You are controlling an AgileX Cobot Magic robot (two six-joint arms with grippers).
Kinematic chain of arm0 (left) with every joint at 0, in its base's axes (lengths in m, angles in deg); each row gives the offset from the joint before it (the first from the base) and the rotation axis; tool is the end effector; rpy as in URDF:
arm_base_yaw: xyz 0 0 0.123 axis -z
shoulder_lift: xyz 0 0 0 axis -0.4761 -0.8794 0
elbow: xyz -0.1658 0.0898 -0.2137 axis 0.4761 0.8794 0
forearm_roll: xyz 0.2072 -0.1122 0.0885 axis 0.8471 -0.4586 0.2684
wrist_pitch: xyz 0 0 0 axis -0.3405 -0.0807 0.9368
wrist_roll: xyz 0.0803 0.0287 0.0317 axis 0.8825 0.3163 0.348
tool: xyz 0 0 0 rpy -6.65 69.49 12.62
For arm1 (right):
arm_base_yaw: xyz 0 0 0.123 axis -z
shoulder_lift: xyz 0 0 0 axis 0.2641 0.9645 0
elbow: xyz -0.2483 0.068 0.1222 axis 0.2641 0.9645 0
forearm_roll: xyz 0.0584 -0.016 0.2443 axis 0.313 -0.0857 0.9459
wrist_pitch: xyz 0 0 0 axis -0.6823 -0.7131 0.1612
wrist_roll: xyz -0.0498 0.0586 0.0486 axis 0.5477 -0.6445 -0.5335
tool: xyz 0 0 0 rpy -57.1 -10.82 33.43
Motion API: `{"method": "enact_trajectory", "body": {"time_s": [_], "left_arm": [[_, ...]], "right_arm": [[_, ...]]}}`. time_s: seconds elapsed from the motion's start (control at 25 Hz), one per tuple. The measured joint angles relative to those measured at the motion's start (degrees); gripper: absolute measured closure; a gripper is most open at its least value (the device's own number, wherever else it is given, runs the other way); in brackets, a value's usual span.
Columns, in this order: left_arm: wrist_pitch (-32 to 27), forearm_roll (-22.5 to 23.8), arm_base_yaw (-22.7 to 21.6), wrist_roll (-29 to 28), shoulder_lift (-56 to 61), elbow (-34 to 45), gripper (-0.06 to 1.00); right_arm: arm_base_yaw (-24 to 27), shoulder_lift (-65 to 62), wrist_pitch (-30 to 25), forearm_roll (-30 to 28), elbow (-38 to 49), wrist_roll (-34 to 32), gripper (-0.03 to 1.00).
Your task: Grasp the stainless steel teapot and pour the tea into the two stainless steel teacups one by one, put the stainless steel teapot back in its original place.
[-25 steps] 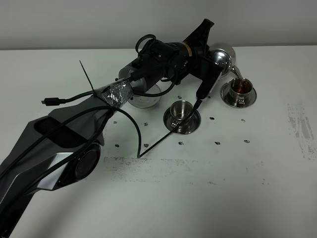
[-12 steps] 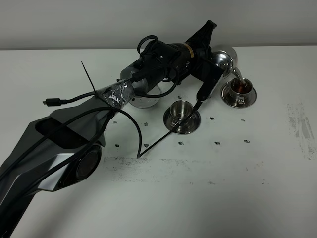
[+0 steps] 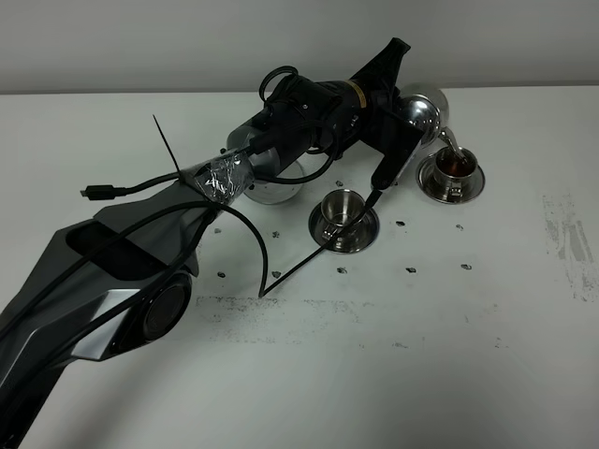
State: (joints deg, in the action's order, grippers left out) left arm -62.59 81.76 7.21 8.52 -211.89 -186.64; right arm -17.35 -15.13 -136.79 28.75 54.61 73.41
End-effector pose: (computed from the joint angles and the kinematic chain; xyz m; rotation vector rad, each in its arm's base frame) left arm 0.4933 -0.3508 0.1440 1.9767 0.7589 0.7551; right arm -0.0006 -0.0015 0.2765 -0.1701 2.1119 -0.0757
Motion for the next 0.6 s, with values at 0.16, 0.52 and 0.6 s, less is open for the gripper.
{"method": "enact_trajectory", "body": {"time_s": [0.16, 0.52, 0.6], "left_arm": [[0.09, 0.05, 0.00, -0.41, 0.55, 0.00, 0.75], [-0.18, 1.30, 0.00, -0.47, 0.74, 0.00, 0.75], [-0.15, 1.30, 0.00, -0.47, 0.74, 0.00, 0.75]], "right_arm": [[0.00, 0.00, 0.00, 0.00, 0.00, 0.05, 0.46], [0.00, 0.00, 0.00, 0.00, 0.00, 0.00, 0.46], [0.00, 0.00, 0.00, 0.00, 0.00, 0.00, 0.46]]}}
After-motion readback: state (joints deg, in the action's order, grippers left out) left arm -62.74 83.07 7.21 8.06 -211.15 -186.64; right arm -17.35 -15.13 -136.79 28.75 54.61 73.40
